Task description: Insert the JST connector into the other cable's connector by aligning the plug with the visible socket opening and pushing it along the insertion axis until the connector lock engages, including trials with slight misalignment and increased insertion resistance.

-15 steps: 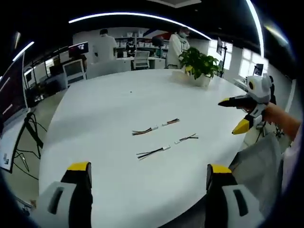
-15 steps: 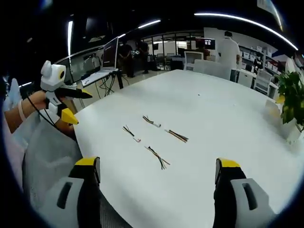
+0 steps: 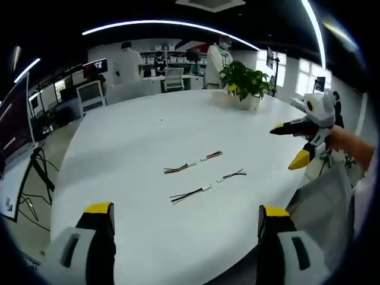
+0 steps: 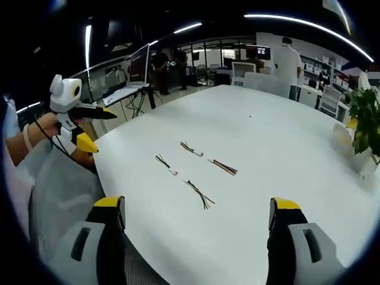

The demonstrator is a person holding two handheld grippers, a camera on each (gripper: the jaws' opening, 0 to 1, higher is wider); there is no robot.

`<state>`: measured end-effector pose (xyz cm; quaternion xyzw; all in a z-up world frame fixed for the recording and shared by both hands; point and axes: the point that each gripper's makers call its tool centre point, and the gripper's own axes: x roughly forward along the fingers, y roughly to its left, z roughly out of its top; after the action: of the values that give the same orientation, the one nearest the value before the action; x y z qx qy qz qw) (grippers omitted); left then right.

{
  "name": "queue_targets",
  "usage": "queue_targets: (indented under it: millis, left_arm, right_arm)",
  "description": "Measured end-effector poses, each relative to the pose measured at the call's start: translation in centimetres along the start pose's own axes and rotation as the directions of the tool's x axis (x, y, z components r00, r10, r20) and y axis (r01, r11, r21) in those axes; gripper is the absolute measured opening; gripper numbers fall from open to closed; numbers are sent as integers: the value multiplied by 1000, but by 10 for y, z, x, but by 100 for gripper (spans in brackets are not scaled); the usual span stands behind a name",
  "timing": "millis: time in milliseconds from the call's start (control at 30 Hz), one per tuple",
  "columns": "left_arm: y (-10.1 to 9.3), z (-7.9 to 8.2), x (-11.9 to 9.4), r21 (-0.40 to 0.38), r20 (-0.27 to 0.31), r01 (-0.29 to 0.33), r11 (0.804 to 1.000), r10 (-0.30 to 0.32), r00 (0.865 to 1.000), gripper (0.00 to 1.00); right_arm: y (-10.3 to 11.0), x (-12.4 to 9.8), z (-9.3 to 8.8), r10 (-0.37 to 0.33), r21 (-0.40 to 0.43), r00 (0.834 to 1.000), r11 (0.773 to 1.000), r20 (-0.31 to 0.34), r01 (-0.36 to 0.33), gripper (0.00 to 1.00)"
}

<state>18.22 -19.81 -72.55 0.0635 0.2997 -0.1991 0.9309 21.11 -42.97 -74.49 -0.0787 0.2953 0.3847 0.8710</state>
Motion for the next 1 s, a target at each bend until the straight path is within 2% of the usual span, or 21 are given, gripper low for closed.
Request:
queue_targets:
  millis: [400, 700, 1000]
  left_arm:
    - [-4, 0, -1, -13, 7, 9, 1000, -9, 1000, 99]
    - [-3, 7, -5, -44, 38, 28, 999, -26, 999, 99]
    - [-2, 5, -5, -35, 26, 29, 999, -28, 999, 99]
  right_arm:
    - [3, 0, -3, 10, -8, 1000, 1000, -12, -10, 99]
    - [3, -3, 0, 8, -15, 1000, 1000, -7, -8, 99]
    - [4, -8, 0, 9, 9, 1000, 1000, 10, -9, 98]
